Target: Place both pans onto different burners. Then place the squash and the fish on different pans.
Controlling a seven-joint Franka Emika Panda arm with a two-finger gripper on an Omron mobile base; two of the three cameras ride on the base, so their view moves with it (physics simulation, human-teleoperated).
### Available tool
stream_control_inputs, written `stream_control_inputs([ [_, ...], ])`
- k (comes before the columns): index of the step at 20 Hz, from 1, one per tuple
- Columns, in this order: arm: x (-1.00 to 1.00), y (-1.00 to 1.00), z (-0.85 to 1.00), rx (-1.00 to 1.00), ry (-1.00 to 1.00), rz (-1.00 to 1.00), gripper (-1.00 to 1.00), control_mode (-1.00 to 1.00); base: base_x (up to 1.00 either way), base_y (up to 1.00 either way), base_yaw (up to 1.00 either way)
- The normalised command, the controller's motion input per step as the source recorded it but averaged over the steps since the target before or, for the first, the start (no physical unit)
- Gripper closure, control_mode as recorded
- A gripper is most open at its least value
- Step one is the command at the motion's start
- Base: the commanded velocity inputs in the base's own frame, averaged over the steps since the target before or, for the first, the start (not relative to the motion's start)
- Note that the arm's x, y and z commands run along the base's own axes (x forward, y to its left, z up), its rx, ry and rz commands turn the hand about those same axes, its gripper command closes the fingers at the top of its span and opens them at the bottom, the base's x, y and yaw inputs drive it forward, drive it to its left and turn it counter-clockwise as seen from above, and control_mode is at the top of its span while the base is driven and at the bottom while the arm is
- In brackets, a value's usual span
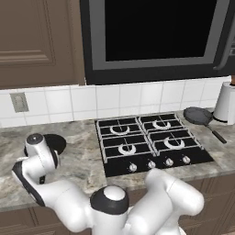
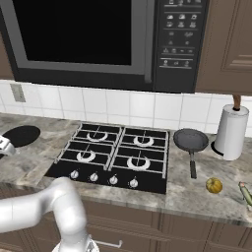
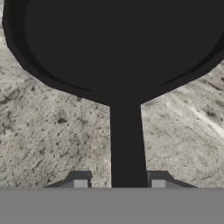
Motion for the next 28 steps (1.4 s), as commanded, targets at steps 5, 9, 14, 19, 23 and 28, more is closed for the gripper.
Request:
stream_control_inputs([
  [5, 0.0, 0.02, -0.26, 0.0, 0.0, 0.0, 1.0, -1.0, 0.0, 0.0, 0.0],
  [9, 0.0, 0.0, -0.19, 0.0, 0.0, 0.02, 1.0, -1.0, 0.0, 0.0, 0.0],
  [14, -0.05, 0.0, 0.0, 0.0, -0.08, 0.0, 1.0, -1.0, 0.0, 0.0, 0.0],
  [19, -0.21, -0.03, 0.22, -0.04, -0.17, 0.0, 1.0, -1.0, 0.0, 0.0, 0.0],
  [23, -0.13, -0.08, 0.23, 0.0, -0.15, 0.0, 1.0, -1.0, 0.0, 0.0, 0.0],
  [28, 0.0, -0.17, 0.17, 0.0, -0.06, 0.0, 1.0, -1.0, 0.0, 0.0, 0.0],
])
